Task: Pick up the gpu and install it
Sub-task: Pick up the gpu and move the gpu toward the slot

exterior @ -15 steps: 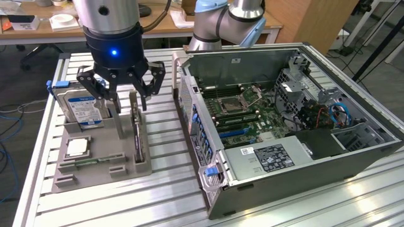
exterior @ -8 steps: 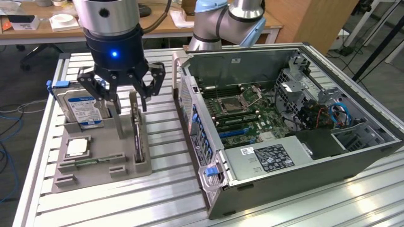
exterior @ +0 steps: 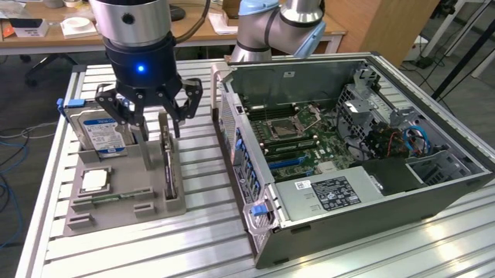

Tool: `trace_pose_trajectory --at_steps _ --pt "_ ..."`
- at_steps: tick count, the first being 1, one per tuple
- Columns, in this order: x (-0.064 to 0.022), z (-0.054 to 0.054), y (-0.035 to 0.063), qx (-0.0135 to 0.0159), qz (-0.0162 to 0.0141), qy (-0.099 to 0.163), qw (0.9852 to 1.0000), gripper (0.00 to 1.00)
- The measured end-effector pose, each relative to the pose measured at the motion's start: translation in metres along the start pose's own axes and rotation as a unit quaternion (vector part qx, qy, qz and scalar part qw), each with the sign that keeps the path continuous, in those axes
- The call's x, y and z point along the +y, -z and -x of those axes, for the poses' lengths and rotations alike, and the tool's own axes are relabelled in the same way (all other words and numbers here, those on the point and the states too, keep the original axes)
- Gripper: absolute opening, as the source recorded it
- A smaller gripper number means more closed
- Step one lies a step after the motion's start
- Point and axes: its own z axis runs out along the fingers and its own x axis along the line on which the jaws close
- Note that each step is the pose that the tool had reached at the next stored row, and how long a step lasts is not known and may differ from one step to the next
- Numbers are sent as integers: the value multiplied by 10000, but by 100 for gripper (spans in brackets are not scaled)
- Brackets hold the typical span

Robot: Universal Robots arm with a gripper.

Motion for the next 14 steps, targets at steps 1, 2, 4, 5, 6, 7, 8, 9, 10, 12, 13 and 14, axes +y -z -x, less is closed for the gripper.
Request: trace_pose_trajectory --at_steps 1,2,4,5,6,7,8,9,10,12,13,14 --pt "0 0 -4 0 0 0 10000 55" --pt "0 0 -8 0 0 0 10000 55" --pt "-1 0 -17 0 0 0 10000 55" --pt "-1 -1 -21 0 0 0 10000 55" --pt "-1 0 -26 0 0 0 10000 55" --pt "-1 -1 -30 0 0 0 10000 55" --pt "-1 -1 -34 0 0 0 10000 55" --pt "-2 -1 -38 0 0 0 10000 55" --pt "-2 -1 -42 0 0 0 10000 55" --pt "-2 -1 -50 0 0 0 10000 55" --pt "-3 -1 -54 0 0 0 10000 55" --pt "-4 -2 -59 0 1 0 10000 55"
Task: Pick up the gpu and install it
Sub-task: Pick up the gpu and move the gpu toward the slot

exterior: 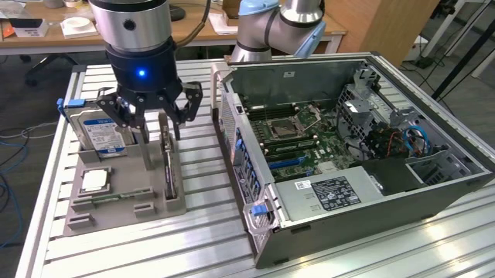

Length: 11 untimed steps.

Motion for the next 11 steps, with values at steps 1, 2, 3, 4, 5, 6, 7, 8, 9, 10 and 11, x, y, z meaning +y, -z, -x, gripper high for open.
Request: trace_pose_trajectory --at_steps 1,2,3,4,5,6,7,8,9,10,11 --pt "-2 0 -4 0 0 0 10000 55" --pt "-3 0 -9 0 -1 1 10000 55" --pt "-4 0 -14 0 -1 0 10000 55" --pt "-5 0 -19 0 -1 0 10000 55" --pt "-5 -1 -24 1 0 0 10000 55" --pt "-6 -1 -31 0 0 1 10000 55" --pt "-6 -2 -39 0 0 1 10000 55" --pt "-7 -2 -46 -1 0 2 10000 55" --pt "-7 -3 -53 0 -1 1 10000 55" --pt "-7 -4 -62 0 0 1 10000 55" --pt "-8 -5 -72 0 -1 1 10000 55"
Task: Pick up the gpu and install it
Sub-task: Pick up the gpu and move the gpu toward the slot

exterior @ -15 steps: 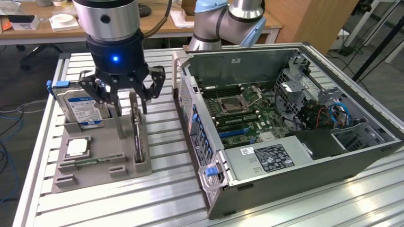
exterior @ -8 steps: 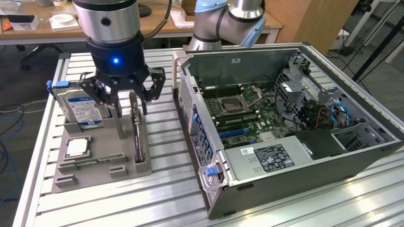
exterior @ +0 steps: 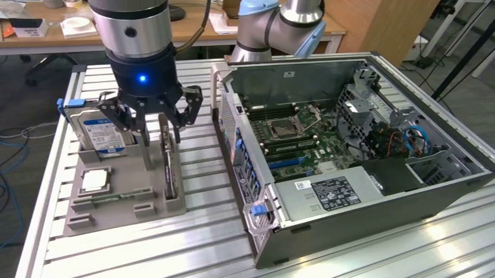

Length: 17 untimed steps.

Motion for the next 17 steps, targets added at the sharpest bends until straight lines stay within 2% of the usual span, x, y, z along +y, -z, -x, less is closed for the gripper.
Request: trace_pose_trajectory --at_steps 17 --pt "-6 -3 -123 0 0 0 10000 55"
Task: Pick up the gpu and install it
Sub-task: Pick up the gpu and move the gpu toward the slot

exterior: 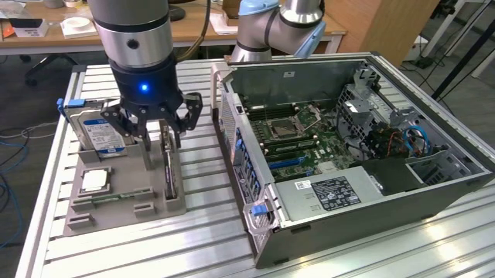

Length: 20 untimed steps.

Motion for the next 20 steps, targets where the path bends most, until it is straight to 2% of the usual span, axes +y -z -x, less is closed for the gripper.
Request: trace_pose_trajectory --at_steps 20 --pt "-5 -6 -100 0 0 0 10000 55"
